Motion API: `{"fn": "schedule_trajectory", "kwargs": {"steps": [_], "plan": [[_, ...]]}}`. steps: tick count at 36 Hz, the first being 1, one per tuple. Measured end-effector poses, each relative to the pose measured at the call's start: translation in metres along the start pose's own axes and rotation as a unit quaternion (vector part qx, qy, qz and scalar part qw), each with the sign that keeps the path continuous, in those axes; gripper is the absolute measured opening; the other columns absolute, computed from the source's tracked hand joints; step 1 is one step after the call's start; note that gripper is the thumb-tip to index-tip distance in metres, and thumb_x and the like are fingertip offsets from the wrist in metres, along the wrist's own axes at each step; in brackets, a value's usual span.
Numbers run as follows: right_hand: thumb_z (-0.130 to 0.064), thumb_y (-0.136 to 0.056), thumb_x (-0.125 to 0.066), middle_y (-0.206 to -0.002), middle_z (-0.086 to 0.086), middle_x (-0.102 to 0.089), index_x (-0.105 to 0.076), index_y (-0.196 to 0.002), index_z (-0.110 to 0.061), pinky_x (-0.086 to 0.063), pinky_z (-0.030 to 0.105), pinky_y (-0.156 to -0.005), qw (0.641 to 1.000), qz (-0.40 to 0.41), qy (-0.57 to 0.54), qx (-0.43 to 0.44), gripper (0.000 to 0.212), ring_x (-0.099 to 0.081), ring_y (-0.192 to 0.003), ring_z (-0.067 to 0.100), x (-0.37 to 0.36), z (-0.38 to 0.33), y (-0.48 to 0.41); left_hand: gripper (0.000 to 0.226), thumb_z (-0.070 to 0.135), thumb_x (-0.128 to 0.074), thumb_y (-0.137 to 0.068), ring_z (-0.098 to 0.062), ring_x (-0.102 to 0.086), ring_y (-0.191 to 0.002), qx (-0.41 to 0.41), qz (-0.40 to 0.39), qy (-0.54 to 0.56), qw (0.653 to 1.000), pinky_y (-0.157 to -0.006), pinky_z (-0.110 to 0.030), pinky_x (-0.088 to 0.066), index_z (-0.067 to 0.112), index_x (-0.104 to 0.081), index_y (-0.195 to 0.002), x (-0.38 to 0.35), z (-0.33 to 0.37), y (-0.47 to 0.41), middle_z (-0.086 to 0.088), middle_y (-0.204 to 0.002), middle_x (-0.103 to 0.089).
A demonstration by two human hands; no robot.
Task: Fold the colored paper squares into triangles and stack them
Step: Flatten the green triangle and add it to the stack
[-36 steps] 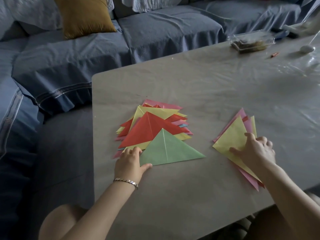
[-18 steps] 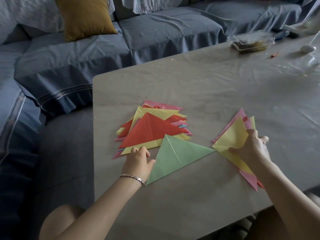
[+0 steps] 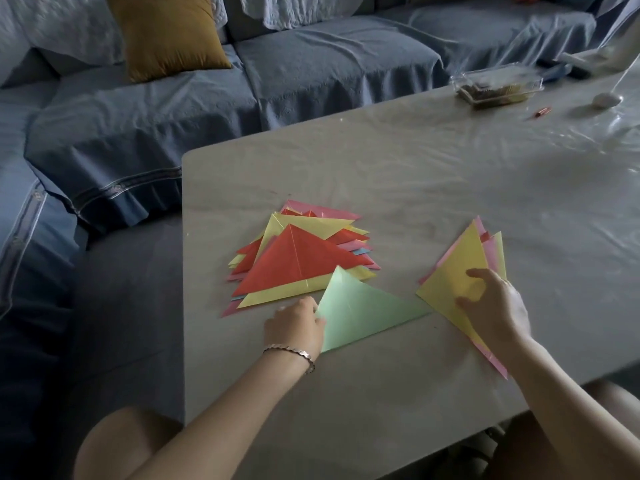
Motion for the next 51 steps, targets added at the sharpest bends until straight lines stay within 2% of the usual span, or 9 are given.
{"fn": "schedule_trajectory", "kwargs": {"steps": [7, 17, 21, 24, 29, 32, 38, 46, 51], "plan": [[-0.006, -0.086, -0.061, -0.114, 0.009, -0.060, -0.067, -0.110, -0.015, -0.037, 0.027, -0.077, 0.992, 0.021, -0.095, 0.082, 0.026, -0.052, -0.096, 0.024, 0.008, -0.023, 0.019, 0.021, 0.024, -0.036, -0.098, -0.031, -0.058, -0.087, -0.049, 0.227, 0.074, 0.970, -0.062, -0.030, -0.032, 0.010, -0.051, -0.102, 0.088, -0.001, -0.004, -0.008, -0.095, -0.061], [-0.010, -0.089, -0.059, -0.110, 0.003, -0.057, -0.043, -0.137, -0.013, -0.038, 0.020, -0.075, 0.965, -0.112, -0.217, 0.094, 0.051, -0.055, -0.086, 0.017, -0.047, -0.069, 0.066, 0.042, 0.028, -0.051, -0.088, -0.038, -0.046, -0.109, -0.019, 0.236, 0.018, 0.971, -0.090, -0.043, -0.035, 0.004, -0.047, -0.123, 0.078, -0.035, -0.037, -0.018, -0.114, -0.054], [-0.011, -0.092, -0.053, -0.108, 0.006, -0.062, -0.025, -0.146, -0.017, -0.042, 0.021, -0.077, 0.940, -0.184, -0.283, 0.059, 0.060, -0.062, -0.095, 0.019, -0.081, -0.086, 0.092, 0.051, 0.044, -0.052, -0.088, -0.020, -0.055, -0.099, 0.009, 0.034, 0.248, 0.968, -0.079, -0.026, -0.039, 0.011, -0.045, -0.126, 0.025, -0.014, -0.010, 0.008, -0.088, -0.053], [-0.009, -0.093, -0.050, -0.105, 0.004, -0.063, -0.018, -0.147, -0.021, -0.041, 0.015, -0.073, 0.931, -0.203, -0.295, 0.070, 0.064, -0.062, -0.089, 0.011, -0.094, -0.099, 0.104, 0.064, 0.051, -0.067, -0.073, -0.015, -0.057, -0.096, 0.054, -0.106, 0.333, 0.935, -0.086, -0.027, -0.045, 0.019, -0.045, -0.123, -0.022, -0.009, 0.005, 0.006, -0.100, -0.056], [-0.013, -0.090, -0.056, -0.131, 0.005, -0.043, -0.015, -0.146, -0.028, -0.045, 0.010, -0.078, 0.952, -0.181, -0.217, 0.117, 0.071, -0.055, -0.093, 0.003, -0.084, -0.100, 0.116, 0.033, 0.009, -0.063, -0.083, -0.021, -0.064, -0.076, 0.057, -0.127, 0.434, 0.890, -0.072, -0.034, -0.054, 0.015, -0.055, -0.114, -0.029, -0.011, 0.005, -0.006, -0.088, -0.068], [-0.009, -0.088, -0.056, -0.149, 0.014, -0.006, -0.017, -0.145, -0.026, -0.029, 0.038, -0.107, 0.977, -0.081, -0.160, 0.113, 0.071, -0.015, -0.138, 0.024, -0.055, -0.088, 0.111, 0.027, 0.007, -0.055, -0.087, -0.014, -0.058, -0.066, -0.001, -0.072, 0.381, 0.922, -0.064, -0.028, -0.051, 0.023, -0.051, -0.108, -0.010, -0.012, 0.000, -0.002, -0.081, -0.064], [-0.005, -0.081, -0.062, -0.150, 0.014, 0.022, -0.027, -0.139, -0.024, -0.018, 0.057, -0.105, 0.976, 0.034, -0.042, 0.213, 0.070, 0.027, -0.137, 0.022, -0.049, -0.087, 0.107, 0.044, 0.008, -0.044, -0.094, -0.015, -0.046, -0.124, -0.086, 0.037, 0.181, 0.979, -0.095, -0.022, -0.036, 0.019, -0.040, -0.136, 0.019, -0.015, -0.010, 0.000, -0.134, -0.049], [-0.034, -0.083, -0.048, -0.149, 0.017, -0.027, -0.050, -0.128, -0.017, -0.003, 0.042, -0.112, 0.932, -0.009, 0.140, 0.333, 0.048, -0.010, -0.139, 0.035, -0.096, -0.104, 0.117, 0.053, 0.000, -0.066, -0.077, -0.030, -0.054, -0.106, -0.123, 0.148, 0.051, 0.980, -0.091, -0.036, -0.044, 0.008, -0.051, -0.127, 0.013, -0.019, -0.003, -0.013, -0.115, -0.055], [-0.042, -0.098, 0.000, -0.124, 0.000, -0.061, -0.067, -0.115, -0.017, -0.040, 0.033, -0.099, 0.902, -0.099, 0.215, 0.361, 0.074, -0.055, -0.118, 0.020, -0.124, -0.101, 0.118, 0.039, 0.020, -0.040, -0.087, -0.021, -0.059, -0.112, -0.285, 0.134, 0.018, 0.949, -0.091, -0.028, -0.047, 0.007, -0.060, -0.118, -0.022, 0.013, 0.029, -0.007, -0.125, -0.060]]}}
Point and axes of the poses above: each hand's wrist, its own y-axis away from the middle knuckle, its own x-axis out of the back of the hand, z = x × y, the point moved 10 cm from there along -y, towards the middle knuckle
